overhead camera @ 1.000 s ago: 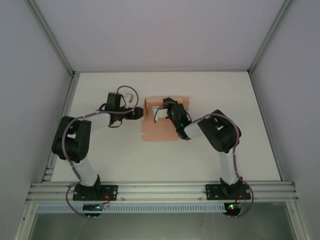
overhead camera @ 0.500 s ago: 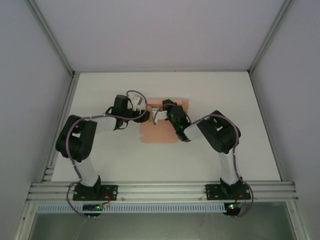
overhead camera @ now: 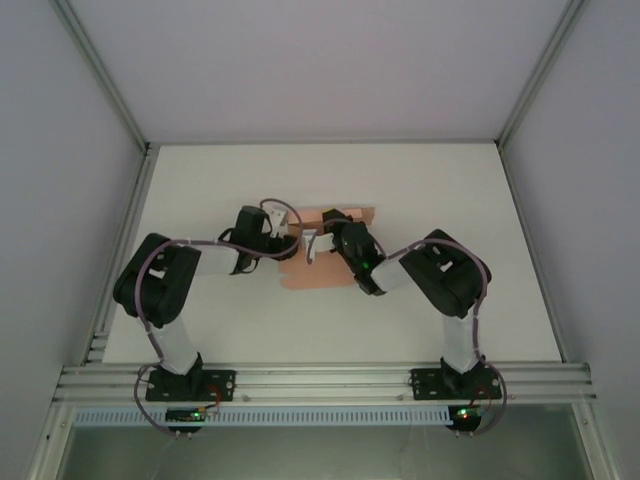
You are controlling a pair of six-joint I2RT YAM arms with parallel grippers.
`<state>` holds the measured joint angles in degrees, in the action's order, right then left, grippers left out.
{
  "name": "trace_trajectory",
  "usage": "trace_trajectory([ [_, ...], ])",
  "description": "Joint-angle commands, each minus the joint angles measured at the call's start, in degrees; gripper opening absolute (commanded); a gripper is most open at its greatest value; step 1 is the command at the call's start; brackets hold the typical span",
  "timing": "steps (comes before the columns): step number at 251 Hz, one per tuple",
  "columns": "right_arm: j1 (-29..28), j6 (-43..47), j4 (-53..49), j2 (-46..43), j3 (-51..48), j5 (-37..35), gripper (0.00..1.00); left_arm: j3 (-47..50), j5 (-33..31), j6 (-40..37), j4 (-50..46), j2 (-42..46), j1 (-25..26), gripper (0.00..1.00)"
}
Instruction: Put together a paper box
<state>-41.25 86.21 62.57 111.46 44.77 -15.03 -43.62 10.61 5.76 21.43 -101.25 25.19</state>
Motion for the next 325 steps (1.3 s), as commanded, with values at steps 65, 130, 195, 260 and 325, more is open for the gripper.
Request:
trace_trajectory([
  [65, -0.92, -2.29, -13.15, 1.47, 0.90, 3.11, 0.00, -0.77, 0.95, -1.38, 16.60, 0.41, 1.65, 0.63],
  [130, -1.17, -3.28, -15.53, 0.69, 0.50, 3.04, 0.00, -2.92, 2.31, 0.16, 17.53, -1.63, 1.75, 0.58],
  [195, -1.72, -5.77, -21.90, 0.45, 1.55, 3.85, 0.00, -6.00, -2.76, 3.19, 18.69, -4.08, 3.09, 0.42],
  [260, -1.28, -9.96, -26.02, -0.25, 2.48, 5.30, 0.00, -6.67, -9.38, 3.40, 19.79, -5.49, 5.12, 0.22],
  [325, -0.99, -12.02, -28.74, -0.69, 4.03, 6.40, 0.00, -9.92, -12.87, 6.47, 14.07, -6.17, 5.19, 0.25],
])
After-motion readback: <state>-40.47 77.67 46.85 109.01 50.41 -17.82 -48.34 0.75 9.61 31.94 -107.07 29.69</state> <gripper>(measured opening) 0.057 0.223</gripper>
